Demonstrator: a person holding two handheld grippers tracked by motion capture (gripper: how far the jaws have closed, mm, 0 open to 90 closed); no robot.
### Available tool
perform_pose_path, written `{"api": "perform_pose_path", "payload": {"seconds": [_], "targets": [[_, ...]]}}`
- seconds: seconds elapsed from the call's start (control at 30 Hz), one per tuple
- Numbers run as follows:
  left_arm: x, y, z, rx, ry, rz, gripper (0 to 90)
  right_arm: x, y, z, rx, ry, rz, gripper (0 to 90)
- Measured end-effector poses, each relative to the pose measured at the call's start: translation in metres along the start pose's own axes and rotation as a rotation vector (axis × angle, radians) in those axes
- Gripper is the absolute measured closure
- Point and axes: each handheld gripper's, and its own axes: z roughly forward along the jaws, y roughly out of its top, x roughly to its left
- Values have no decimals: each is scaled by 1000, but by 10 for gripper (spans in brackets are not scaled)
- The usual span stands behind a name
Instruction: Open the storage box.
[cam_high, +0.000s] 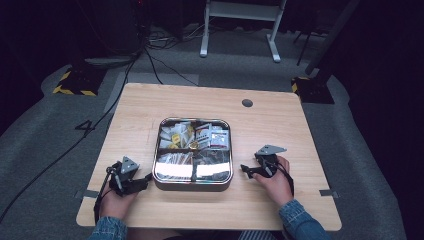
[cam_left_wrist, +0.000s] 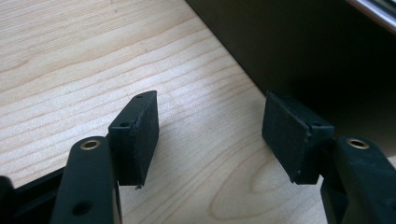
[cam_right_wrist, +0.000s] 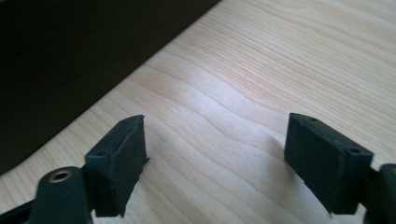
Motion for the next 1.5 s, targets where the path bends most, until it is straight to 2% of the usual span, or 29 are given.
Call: {"api": "perform_pose_path", "payload": {"seconds": [0.07,0.13,0.23,0.37,0.63,0.9,1.0,1.23,1.5], "targets": [[0,1,1,-2,-1,-3,373,-2,1,-3,9,16,51,222],[1,1,1,1,2,2,374,-4,1,-4,14,33,53,242],[1,1,1,-2,3,0,374,-4,3,-11,39,63,36,307],[2,2,1,2,2,-1,375,-2,11,-23,19,95,13,363],[2,2,2,-1,7,-9,377,11,34,-39,-13,145,-39,394],[2,2,2,1,11,-9,377,16,59,-54,-57,170,-58,417],[2,2,2,1,11,-9,377,20,70,-58,-66,178,-80,419],[2,2,1,2,11,-8,378,33,92,-58,-84,216,-114,414],[2,2,1,2,10,-9,378,56,116,-46,-93,262,-169,415]]}}
